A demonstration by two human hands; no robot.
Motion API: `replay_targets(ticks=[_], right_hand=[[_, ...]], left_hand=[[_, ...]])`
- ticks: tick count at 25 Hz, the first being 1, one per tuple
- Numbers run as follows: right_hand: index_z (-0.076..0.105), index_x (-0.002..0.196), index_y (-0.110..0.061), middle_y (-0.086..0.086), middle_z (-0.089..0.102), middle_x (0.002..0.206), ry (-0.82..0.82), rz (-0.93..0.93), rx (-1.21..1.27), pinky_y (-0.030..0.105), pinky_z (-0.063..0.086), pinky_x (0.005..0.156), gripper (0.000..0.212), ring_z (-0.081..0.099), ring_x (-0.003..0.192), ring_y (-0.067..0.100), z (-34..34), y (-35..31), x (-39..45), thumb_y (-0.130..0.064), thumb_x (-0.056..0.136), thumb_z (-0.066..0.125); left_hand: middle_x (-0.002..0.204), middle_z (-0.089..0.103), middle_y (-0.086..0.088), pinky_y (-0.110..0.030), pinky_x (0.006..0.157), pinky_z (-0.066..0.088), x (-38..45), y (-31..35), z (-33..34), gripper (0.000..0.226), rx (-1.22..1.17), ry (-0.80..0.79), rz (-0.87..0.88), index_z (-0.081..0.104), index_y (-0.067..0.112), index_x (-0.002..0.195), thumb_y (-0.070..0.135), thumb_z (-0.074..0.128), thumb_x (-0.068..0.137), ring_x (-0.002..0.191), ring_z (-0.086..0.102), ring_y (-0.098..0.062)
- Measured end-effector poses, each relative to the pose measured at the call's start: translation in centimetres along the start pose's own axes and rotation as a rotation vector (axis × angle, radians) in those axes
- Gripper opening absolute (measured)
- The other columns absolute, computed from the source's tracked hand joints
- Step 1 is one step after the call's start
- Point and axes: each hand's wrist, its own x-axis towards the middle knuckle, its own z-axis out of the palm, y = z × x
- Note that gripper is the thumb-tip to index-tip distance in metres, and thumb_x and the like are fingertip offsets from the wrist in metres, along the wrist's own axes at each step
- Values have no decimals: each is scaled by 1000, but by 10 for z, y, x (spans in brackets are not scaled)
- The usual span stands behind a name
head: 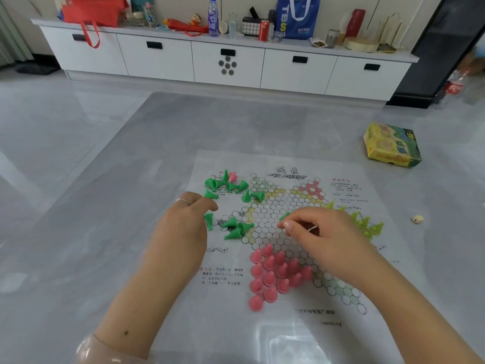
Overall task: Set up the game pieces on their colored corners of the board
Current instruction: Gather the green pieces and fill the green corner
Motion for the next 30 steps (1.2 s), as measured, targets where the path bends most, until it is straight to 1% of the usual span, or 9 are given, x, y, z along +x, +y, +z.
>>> replay_targets(ticks=[3, 6, 10, 13, 18, 21, 23, 25, 30], right_hand=[[68, 90, -28, -19, 65, 79, -41, 12, 12, 7, 43, 61, 14, 58, 72, -5, -8, -17, 19, -26, 87, 54], [66, 98, -22, -12, 63, 87, -51, -40, -126, 7, 38, 64, 16, 56, 78, -1, 1, -26, 68, -20, 88, 54], [59, 108, -14, 0, 58, 100, -87, -76, -293, 24, 48, 73, 22, 56, 90, 16, 31, -29, 133, -15, 87, 55], [60, 102, -12, 0, 57, 96, -184, -171, -451, 26, 46, 74, 18, 57, 88, 15, 48, -26, 159, -14, 84, 58], [55, 90, -15, -2, 52, 88, -187, -232, -606, 19, 33, 56, 10, 48, 75, 11, 44, -27, 164, -21, 84, 60], [56, 86, -13, 1, 58, 81, -65, -168, -474, 22, 38, 57, 8, 48, 65, 11, 22, -31, 147, -20, 85, 54], [57, 79, -11, 4, 59, 74, 39, -99, -257, 27, 41, 57, 16, 50, 61, 14, 6, -35, 124, -24, 86, 53], [61, 76, -13, 6, 64, 74, 81, -48, -22, 31, 47, 61, 17, 56, 65, 16, -7, -38, 95, -24, 87, 53], [64, 79, -11, 3, 65, 65, 83, -15, 415, 15, 48, 53, 19, 55, 55, 7, -18, -32, 18, -2, 87, 49]], left_hand=[[129, 50, 2, -18, 76, 31, 1, 2, -6, 49, -15, -4, -8, 56, 20, 121, -8, 37, 86, 108, 49, -19], [127, 49, 3, -20, 77, 34, 1, 0, -11, 49, -38, -26, -21, 54, 23, 121, -7, 37, 86, 109, 46, -17], [126, 46, 6, -22, 80, 37, -3, -8, -16, 52, -42, -60, -15, 52, 26, 120, -6, 36, 83, 108, 43, -15], [128, 43, 8, -22, 79, 38, -1, -16, -19, 56, -47, -82, -1, 51, 27, 122, -8, 35, 81, 105, 40, -13], [134, 37, 6, -17, 73, 29, 2, -17, -22, 58, -75, -72, -6, 51, 26, 121, -10, 36, 78, 103, 34, -10], [140, 31, 4, -16, 74, 28, 2, -15, -22, 58, -88, -69, -32, 51, 26, 120, -11, 37, 77, 119, 36, -15], [136, 36, 3, -17, 75, 29, 1, -12, -21, 56, -114, -80, -51, 51, 26, 119, -10, 38, 79, 118, 39, -15], [126, 44, 2, -17, 73, 31, 1, -8, -22, 51, -162, -82, -81, 50, 26, 119, -8, 38, 82, 107, 44, -13], [107, 54, 2, -8, 52, 36, -2, 9, -19, 41, -269, -69, -73, 55, 21, 113, -3, 33, 87, 72, 47, -7]])
